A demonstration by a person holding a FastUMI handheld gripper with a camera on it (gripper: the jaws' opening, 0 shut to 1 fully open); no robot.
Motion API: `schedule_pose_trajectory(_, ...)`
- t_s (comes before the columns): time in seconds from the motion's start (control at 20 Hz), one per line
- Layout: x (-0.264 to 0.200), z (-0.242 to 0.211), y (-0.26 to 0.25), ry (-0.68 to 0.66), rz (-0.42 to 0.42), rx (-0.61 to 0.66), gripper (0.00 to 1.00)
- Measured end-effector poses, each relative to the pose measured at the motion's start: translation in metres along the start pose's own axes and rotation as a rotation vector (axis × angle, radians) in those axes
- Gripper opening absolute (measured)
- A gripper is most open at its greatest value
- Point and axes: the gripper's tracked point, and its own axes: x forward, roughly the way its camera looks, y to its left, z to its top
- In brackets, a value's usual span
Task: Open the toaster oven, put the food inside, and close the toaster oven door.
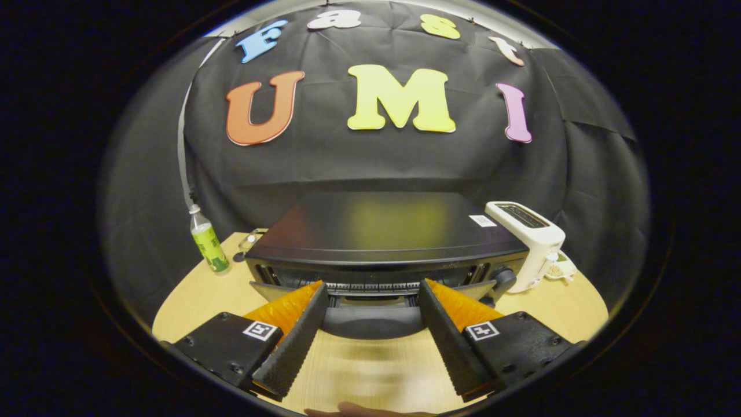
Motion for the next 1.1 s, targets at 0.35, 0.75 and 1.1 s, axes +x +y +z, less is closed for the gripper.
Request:
schedule_pose_trajectory(0.35,-0.029,-0.042,-0.004,0.060,0.027,-0.001,1.00)
schedule_pose_trajectory(0.75,-0.049,-0.121,-0.006,0.224,0.010,0.001,1.00)
schedule_pose_trajectory(1.1,-0.042,-0.153,-0.007,0.313,0.044,0.055,1.00)
